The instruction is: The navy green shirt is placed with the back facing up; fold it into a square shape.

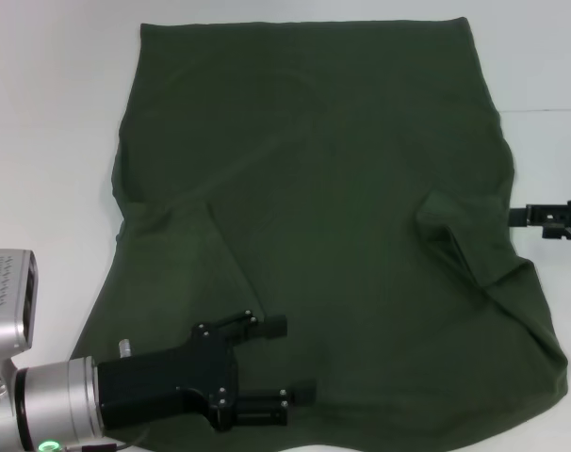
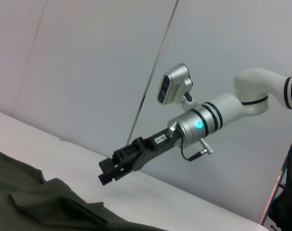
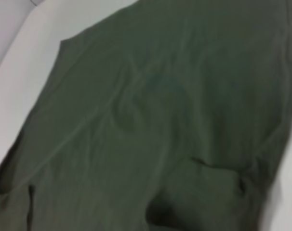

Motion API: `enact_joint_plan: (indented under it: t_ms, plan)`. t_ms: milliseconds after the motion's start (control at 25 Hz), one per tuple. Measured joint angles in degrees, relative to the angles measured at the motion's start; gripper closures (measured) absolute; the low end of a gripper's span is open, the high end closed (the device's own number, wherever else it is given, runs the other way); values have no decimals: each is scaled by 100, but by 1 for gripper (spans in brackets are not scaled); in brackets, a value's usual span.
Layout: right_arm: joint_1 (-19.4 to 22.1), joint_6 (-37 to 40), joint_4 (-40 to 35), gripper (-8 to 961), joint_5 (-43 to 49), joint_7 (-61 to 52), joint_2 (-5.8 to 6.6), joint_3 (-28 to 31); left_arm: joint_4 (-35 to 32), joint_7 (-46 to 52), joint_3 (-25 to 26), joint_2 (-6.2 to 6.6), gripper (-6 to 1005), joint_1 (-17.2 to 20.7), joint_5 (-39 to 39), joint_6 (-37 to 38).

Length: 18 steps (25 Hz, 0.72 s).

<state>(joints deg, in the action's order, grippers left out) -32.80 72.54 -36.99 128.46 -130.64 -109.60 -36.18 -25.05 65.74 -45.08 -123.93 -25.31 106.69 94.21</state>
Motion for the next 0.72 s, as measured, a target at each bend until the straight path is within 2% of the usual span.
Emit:
enact_joint_plan:
  t_ms: [40,240,720]
  plan:
    - [18,-3,0,180,35,0,8,2,0,0,0,0,65,0,0,0]
    - [70,-35,31,128,217,-8,20,43,0,0,0,0,65,-8,0,0]
    - [40,-245,64,128,320,-14,-39,-17,0,0,0,0,64,8,0,8]
